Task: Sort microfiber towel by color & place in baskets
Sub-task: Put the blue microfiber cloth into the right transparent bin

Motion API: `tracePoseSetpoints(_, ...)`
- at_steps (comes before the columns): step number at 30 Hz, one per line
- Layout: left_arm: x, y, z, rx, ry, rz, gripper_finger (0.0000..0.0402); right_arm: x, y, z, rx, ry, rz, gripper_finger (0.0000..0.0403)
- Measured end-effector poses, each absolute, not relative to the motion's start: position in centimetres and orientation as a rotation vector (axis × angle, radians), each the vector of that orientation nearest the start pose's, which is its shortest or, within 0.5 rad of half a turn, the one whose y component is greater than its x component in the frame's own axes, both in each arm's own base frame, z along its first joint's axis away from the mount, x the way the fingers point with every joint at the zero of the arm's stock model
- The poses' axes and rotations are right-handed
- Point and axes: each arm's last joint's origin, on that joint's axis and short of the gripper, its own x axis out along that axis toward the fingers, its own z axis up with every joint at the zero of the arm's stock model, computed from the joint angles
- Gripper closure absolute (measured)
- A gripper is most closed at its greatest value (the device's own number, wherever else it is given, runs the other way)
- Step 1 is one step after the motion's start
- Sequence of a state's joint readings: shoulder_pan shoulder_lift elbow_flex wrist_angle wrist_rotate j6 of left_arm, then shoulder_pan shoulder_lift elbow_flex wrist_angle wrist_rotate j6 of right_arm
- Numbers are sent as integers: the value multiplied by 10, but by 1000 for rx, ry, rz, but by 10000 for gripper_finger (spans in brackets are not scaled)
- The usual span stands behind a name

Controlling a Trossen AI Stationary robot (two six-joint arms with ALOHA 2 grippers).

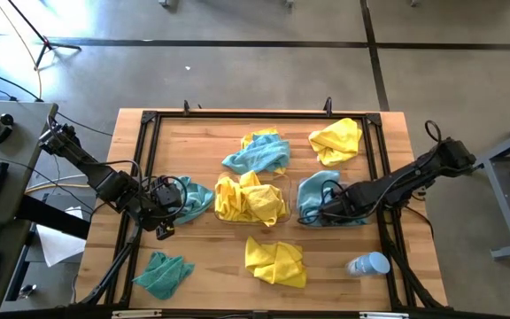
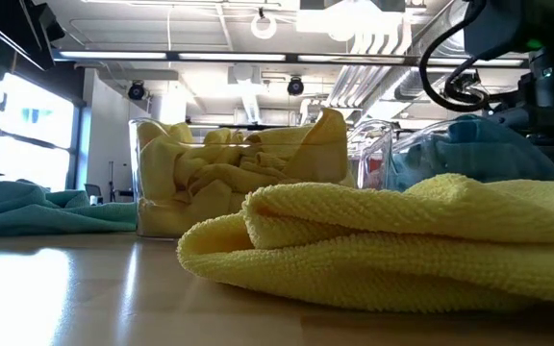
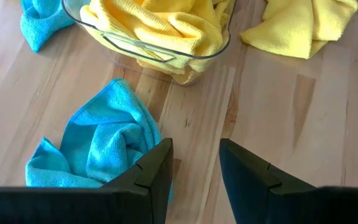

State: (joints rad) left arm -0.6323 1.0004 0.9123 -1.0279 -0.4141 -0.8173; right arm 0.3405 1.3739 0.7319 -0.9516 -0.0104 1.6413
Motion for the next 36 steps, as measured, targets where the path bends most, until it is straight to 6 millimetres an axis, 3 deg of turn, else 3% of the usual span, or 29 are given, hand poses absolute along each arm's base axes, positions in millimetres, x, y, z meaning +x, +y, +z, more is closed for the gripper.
tracePoseSetpoints(9,142,-90,279,-206,960,200,280,186,67,174,1056,1327,-1013,394)
tracePoseSetpoints(21,142,-90,279,-214,960,203,280,182,63,248,992,1246,-1081,302)
tracePoseSetpoints(27,142,-90,279,-214,960,204,280,185,62,280,979,1179,-1069,286)
tracePoseSetpoints(36,142,-90,279,-213,959,204,280,191,62,289,991,1081,-1052,285)
